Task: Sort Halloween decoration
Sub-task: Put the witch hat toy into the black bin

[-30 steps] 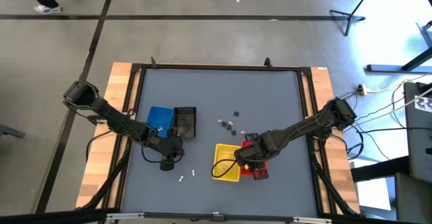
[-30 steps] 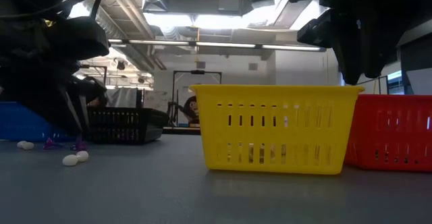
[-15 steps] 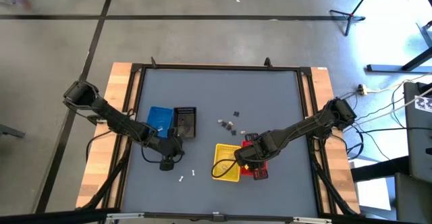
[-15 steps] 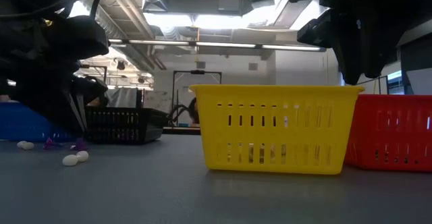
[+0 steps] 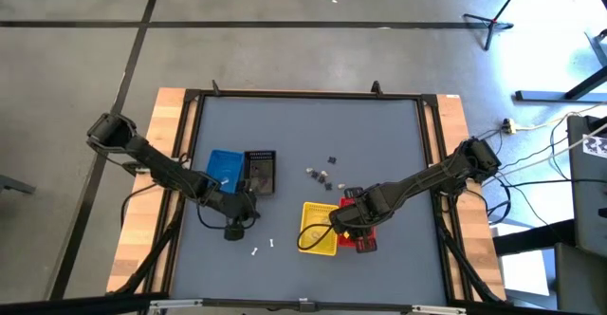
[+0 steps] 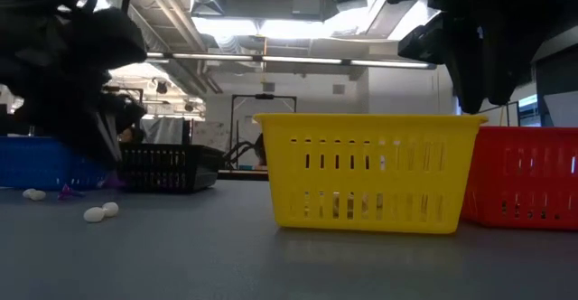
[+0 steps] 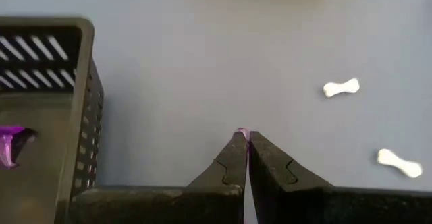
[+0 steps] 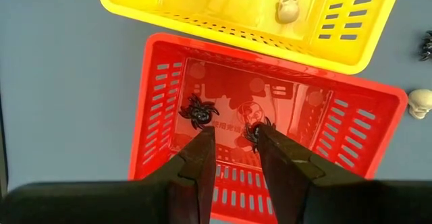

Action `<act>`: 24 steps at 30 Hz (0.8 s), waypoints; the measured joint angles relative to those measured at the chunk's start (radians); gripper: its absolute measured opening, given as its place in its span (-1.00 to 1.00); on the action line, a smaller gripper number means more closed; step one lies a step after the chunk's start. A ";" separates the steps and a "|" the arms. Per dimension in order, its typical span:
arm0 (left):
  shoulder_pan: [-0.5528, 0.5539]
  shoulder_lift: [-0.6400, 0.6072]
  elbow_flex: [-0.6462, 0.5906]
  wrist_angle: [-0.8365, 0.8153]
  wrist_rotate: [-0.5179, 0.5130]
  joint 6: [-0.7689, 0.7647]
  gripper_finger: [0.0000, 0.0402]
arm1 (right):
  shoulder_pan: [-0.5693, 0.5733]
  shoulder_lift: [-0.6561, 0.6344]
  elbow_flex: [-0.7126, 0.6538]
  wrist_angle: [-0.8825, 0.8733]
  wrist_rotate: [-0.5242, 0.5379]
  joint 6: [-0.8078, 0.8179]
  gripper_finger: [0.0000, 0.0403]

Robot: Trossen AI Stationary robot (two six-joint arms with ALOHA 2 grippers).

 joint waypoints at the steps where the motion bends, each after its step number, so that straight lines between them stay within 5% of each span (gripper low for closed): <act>1: 0.001 -0.011 0.000 -0.003 0.000 0.000 -1.00 | 0.000 0.000 0.000 0.000 0.000 0.000 -0.44; 14: 0.090 -0.229 0.000 -0.010 -0.109 0.062 -1.00 | -0.012 0.000 0.000 -0.003 -0.003 -0.031 -0.44; 24: 0.237 -0.257 0.000 -0.159 -0.200 0.088 -1.00 | -0.123 0.000 0.001 -0.070 -0.006 -0.037 -0.44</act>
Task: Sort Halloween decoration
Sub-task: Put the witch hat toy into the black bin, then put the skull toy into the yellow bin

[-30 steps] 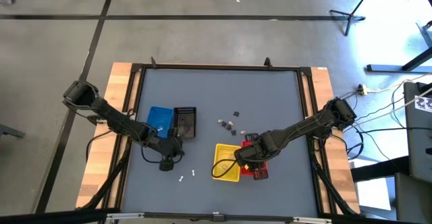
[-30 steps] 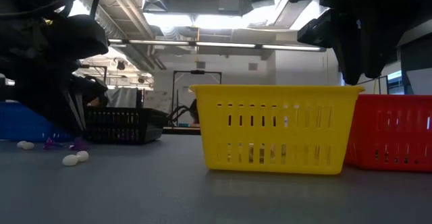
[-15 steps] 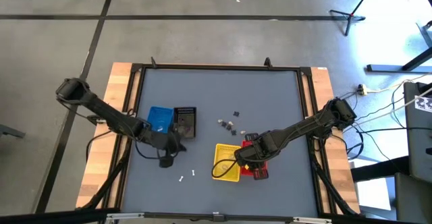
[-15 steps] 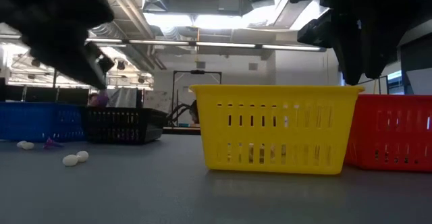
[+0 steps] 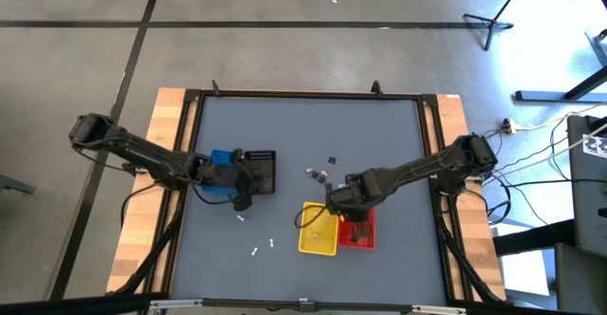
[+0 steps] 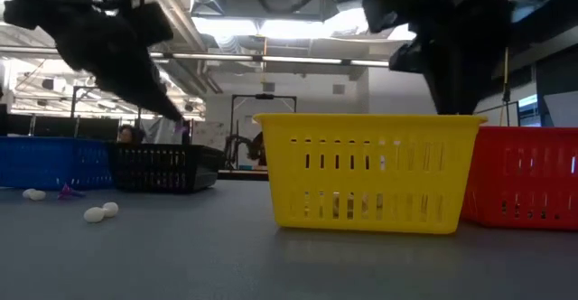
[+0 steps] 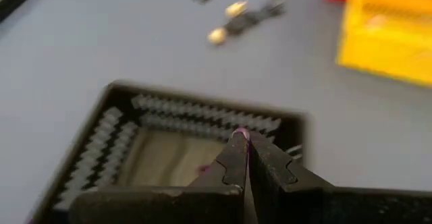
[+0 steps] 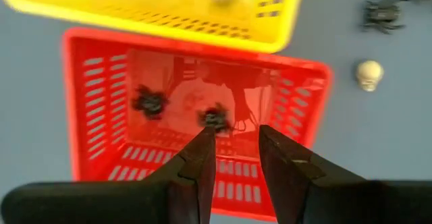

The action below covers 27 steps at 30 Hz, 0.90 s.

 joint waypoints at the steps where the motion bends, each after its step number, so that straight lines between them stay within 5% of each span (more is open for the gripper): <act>1: 0.012 0.000 0.000 -0.023 -0.013 0.000 -1.00 | -0.014 0.000 0.000 0.000 0.000 0.000 -0.44; 19: 0.107 0.001 0.000 -0.053 0.008 -0.020 -1.00 | -0.256 0.000 0.000 0.170 0.040 -0.099 -0.44; 27: 0.109 0.001 0.000 -0.052 0.026 -0.021 -0.74 | -0.306 0.000 -0.011 0.323 0.040 -0.102 -0.44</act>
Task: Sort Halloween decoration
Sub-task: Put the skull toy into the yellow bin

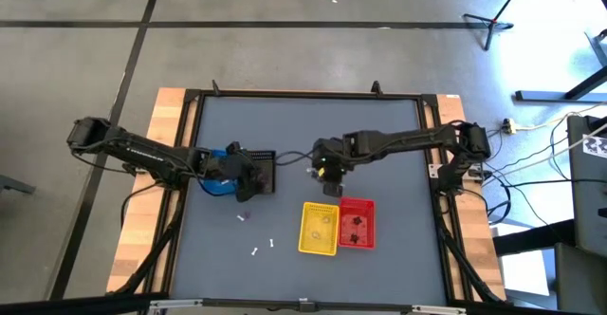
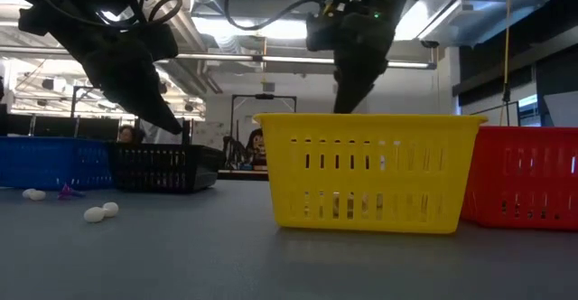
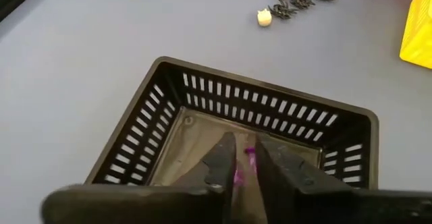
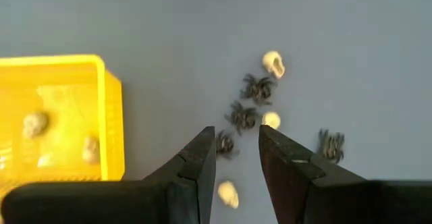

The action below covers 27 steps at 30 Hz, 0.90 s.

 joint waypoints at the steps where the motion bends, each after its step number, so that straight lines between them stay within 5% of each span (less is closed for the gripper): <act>1: 0.000 0.000 0.000 0.000 0.000 0.000 -0.70 | -0.004 0.000 -0.005 0.015 0.000 0.000 -0.44; 27: -0.001 0.000 0.000 0.001 0.001 0.000 -0.57 | -0.005 0.156 -0.019 0.046 0.122 -0.085 -0.44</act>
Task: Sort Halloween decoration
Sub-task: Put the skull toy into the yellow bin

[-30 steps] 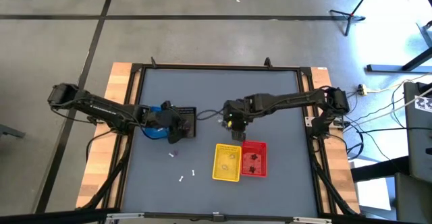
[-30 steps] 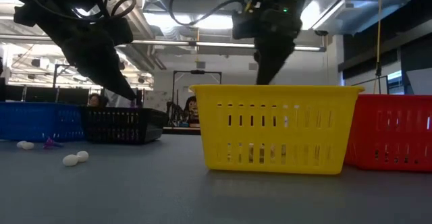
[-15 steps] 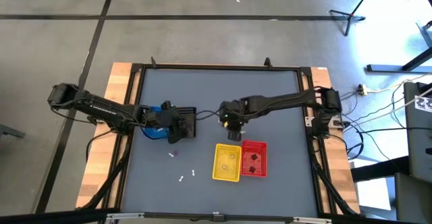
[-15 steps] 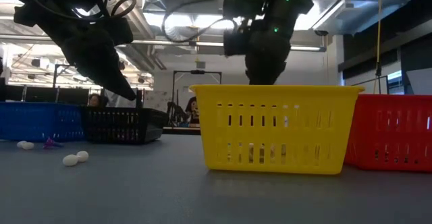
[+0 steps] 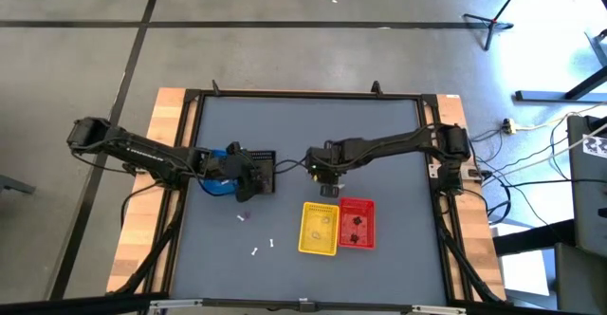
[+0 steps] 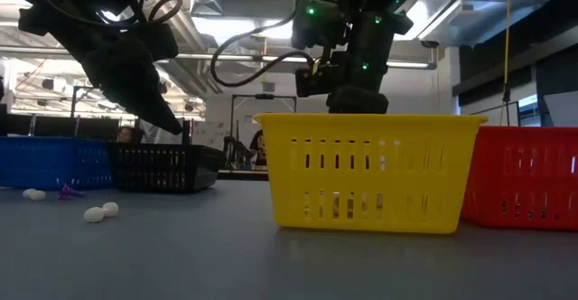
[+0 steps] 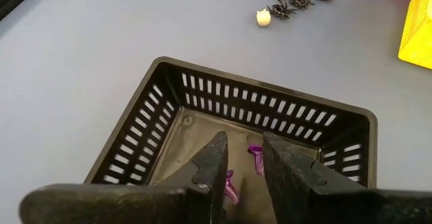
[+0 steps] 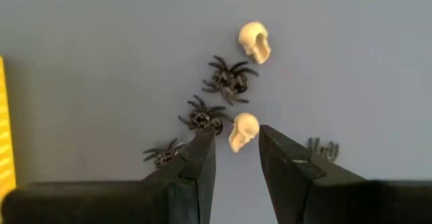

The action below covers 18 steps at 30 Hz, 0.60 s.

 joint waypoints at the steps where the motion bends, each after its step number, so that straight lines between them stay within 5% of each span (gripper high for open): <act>1: 0.000 0.000 0.000 0.000 0.000 0.000 -0.57 | 0.000 0.001 0.000 -0.004 0.000 0.000 -0.44; 18: 0.000 0.000 0.001 0.016 0.011 0.000 -0.57 | 0.000 0.046 0.000 0.014 0.043 -0.048 -0.44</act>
